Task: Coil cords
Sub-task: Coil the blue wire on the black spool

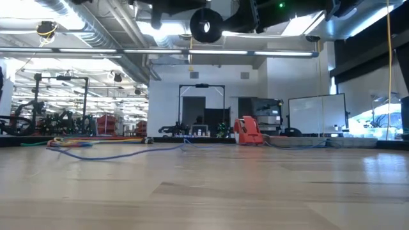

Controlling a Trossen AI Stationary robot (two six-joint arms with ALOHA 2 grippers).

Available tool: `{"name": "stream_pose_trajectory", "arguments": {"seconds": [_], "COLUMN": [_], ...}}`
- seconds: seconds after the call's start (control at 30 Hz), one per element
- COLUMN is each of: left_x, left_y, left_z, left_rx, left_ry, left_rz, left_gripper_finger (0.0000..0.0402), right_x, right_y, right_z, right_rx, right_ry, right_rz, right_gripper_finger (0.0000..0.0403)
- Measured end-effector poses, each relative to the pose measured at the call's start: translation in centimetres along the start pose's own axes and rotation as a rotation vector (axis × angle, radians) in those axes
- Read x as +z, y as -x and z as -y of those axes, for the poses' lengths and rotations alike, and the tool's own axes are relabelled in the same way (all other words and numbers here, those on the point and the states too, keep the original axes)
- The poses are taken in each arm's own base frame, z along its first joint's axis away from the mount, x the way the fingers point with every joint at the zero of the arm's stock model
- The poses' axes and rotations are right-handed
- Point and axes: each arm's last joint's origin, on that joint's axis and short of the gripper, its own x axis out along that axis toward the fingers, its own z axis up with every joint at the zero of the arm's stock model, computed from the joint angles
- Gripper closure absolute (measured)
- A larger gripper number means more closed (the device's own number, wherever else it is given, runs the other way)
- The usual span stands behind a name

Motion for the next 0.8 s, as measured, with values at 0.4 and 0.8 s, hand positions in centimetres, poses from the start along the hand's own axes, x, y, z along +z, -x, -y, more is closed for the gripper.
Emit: {"name": "stream_pose_trajectory", "arguments": {"seconds": [0.4, 0.8], "left_x": [-1.5, -3.1], "left_y": [-3.2, -3.3], "left_z": [2.2, 2.2], "left_rx": [-0.023, 0.005], "left_ry": [-0.104, -0.253], "left_rz": [0.019, -0.138], "left_gripper_finger": [0.0395, 0.0399], "right_x": [-0.2, 0.2], "right_y": [0.0, 0.0], "right_z": [0.0, 0.1], "right_rx": [0.005, 0.006], "right_ry": [0.005, -0.047], "right_rz": [-0.007, 0.033], "right_gripper_finger": [0.0402, 0.0402]}}
